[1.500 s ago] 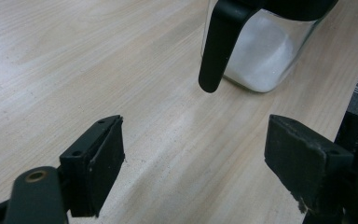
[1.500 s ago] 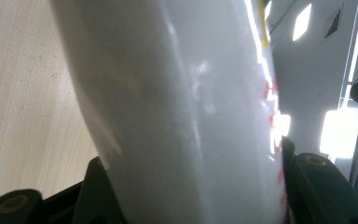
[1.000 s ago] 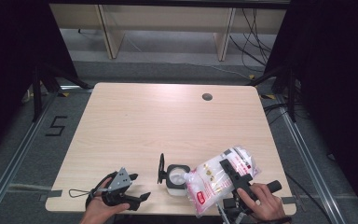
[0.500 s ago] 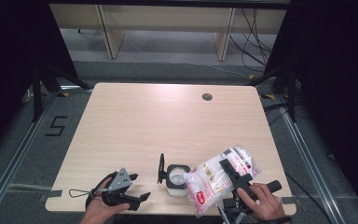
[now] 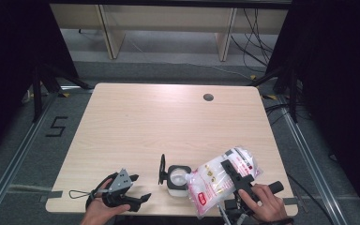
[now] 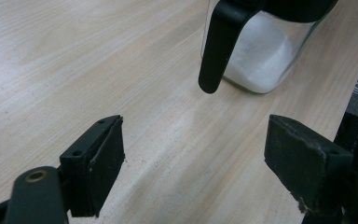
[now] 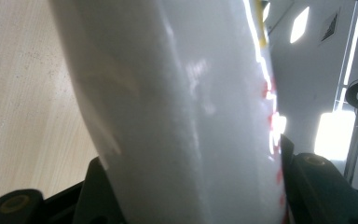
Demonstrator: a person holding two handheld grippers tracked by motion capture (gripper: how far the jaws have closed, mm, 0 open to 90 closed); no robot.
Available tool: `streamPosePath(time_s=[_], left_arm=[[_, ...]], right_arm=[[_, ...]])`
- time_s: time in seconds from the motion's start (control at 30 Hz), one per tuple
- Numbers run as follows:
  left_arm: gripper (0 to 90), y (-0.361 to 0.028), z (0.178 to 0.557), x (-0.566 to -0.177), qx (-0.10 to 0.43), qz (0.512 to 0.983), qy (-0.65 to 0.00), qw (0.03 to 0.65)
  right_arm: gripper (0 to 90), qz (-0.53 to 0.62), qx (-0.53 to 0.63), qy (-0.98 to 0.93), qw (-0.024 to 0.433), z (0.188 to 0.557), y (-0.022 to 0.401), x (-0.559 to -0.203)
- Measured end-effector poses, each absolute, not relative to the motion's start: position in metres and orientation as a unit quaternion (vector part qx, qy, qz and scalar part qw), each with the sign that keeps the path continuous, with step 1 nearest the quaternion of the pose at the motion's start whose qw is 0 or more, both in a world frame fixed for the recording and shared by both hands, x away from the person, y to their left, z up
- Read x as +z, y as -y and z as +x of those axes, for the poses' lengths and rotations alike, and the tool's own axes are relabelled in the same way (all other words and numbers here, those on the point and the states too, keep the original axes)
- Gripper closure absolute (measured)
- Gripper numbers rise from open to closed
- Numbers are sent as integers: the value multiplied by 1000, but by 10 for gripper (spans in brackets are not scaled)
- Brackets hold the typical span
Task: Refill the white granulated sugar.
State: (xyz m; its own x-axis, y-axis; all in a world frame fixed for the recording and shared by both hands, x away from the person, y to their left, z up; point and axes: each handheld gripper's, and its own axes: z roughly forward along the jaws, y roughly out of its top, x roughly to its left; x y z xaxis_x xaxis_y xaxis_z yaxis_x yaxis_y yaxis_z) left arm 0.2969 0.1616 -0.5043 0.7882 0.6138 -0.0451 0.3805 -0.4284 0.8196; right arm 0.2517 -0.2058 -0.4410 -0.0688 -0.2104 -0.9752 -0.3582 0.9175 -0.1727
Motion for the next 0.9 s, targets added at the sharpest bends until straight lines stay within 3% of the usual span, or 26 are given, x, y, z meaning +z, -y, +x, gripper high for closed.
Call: streamPosePath(time_s=[0.9], left_arm=[[193, -161, 296, -505, 127, 835, -300, 443]], right_arm=[[506, -212, 33, -725, 655, 250, 203, -442]])
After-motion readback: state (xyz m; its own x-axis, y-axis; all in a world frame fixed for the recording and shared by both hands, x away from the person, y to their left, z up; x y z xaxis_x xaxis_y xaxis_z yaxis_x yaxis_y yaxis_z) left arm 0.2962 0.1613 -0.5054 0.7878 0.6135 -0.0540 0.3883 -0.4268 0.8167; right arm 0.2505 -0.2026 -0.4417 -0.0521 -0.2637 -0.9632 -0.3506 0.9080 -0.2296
